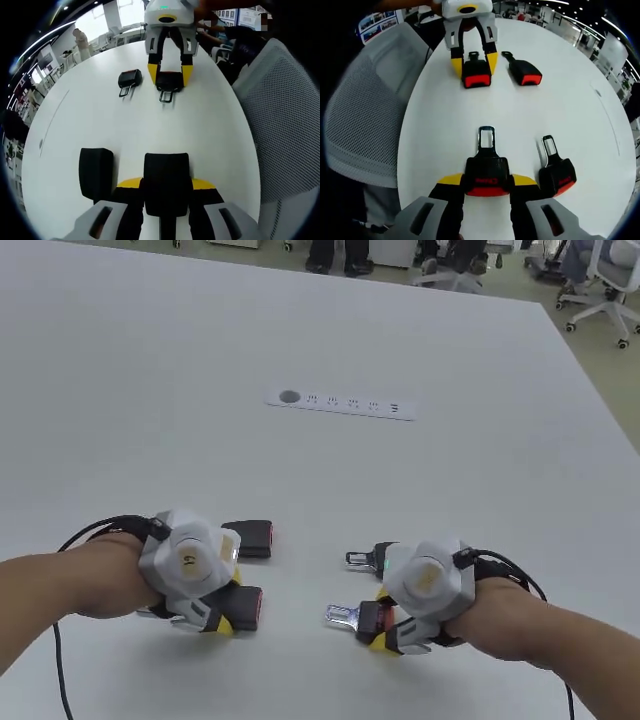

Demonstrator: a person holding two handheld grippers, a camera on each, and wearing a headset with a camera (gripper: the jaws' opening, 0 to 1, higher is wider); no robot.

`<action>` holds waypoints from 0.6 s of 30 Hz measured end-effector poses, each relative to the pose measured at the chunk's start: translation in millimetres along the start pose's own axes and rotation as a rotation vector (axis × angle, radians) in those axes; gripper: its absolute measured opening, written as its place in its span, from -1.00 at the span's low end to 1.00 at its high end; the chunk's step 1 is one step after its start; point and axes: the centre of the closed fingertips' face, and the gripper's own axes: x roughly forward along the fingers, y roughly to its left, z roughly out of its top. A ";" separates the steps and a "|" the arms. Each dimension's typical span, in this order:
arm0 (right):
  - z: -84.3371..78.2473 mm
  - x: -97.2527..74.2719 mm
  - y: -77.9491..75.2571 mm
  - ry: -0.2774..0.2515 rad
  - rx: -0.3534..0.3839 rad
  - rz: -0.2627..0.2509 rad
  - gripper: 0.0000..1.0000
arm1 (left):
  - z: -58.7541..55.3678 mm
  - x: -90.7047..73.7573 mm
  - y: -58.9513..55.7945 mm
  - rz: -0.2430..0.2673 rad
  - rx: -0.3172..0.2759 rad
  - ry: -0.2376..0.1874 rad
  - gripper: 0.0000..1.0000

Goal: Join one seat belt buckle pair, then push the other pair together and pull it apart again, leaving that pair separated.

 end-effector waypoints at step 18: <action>24.2 9.7 6.0 0.014 -0.007 0.003 -0.36 | -1.5 -0.5 2.3 0.009 -0.038 -0.012 -0.31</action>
